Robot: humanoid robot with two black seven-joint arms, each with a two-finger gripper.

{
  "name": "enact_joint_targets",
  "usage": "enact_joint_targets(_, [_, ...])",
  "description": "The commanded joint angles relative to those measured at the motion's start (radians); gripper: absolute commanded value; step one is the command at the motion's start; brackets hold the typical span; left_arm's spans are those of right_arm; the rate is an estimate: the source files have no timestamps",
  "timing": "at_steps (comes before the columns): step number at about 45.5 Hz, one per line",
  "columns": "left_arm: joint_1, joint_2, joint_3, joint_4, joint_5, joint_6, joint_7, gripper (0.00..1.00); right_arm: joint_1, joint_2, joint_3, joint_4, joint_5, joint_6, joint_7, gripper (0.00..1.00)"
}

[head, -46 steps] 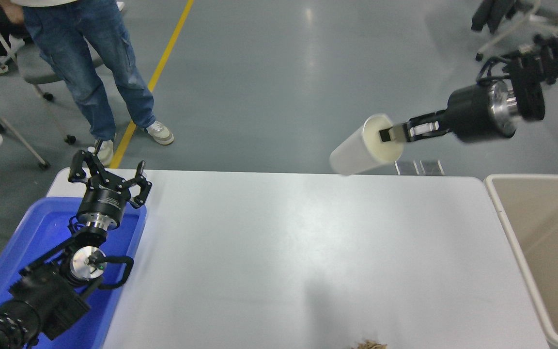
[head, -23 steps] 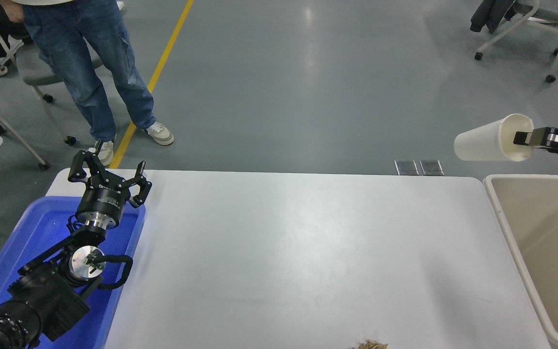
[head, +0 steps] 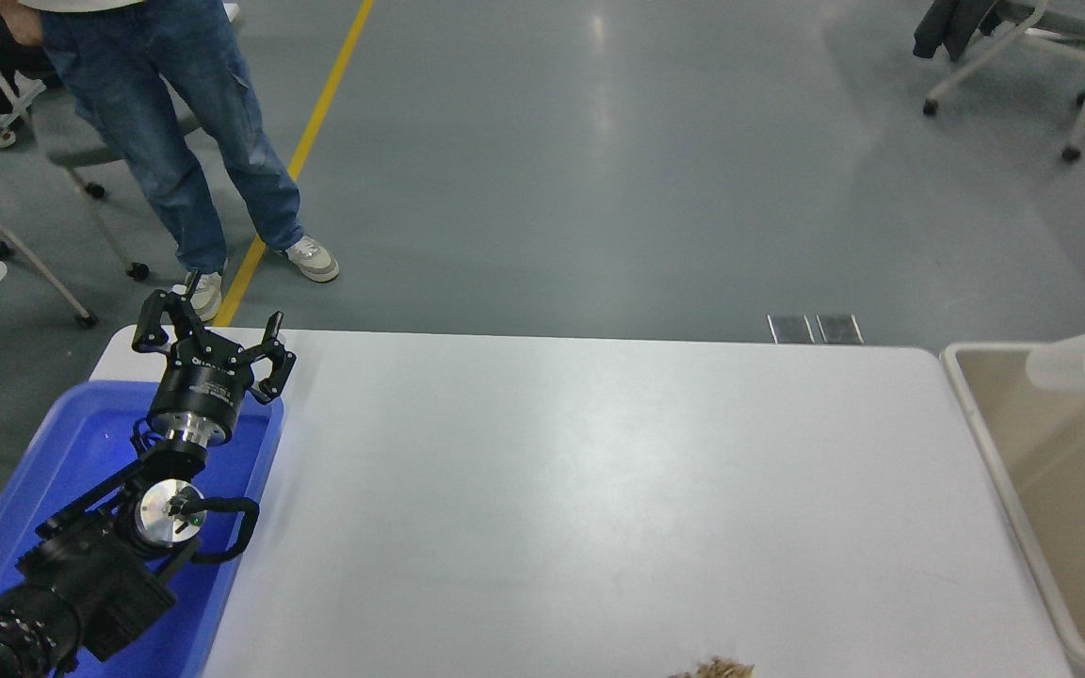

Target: Dispose of the paper cup in the dustbin

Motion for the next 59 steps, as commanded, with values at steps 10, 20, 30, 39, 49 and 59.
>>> enact_joint_targets(10, [0.0,0.0,0.0,0.0,0.0,0.0,0.0,1.0,-0.312,0.438,-0.014,-0.725,0.082,-0.003,-0.005,0.0])
enact_joint_targets(20, [0.0,0.0,0.0,0.0,0.0,0.0,0.0,1.0,-0.366,0.51,0.009,-0.752,0.088,-0.06,-0.065,0.0])
enact_joint_targets(30, [0.0,0.0,0.0,0.0,0.0,0.0,-0.002,1.0,-0.381,0.525,0.003,-0.752,0.129,-0.073,-0.077,0.0])
enact_joint_targets(39, [0.0,0.0,0.0,0.0,0.0,0.0,0.0,1.0,-0.389,0.524,0.0,-0.75,0.131,-0.08,-0.077,0.0])
enact_joint_targets(49, [0.0,-0.002,0.0,0.0,0.0,0.0,0.0,1.0,-0.389,0.524,-0.005,-0.75,0.131,-0.081,-0.076,0.0])
enact_joint_targets(59, [0.0,0.0,0.0,0.0,0.0,0.0,0.0,1.0,-0.389,0.525,-0.006,-0.749,0.132,-0.127,-0.074,0.71])
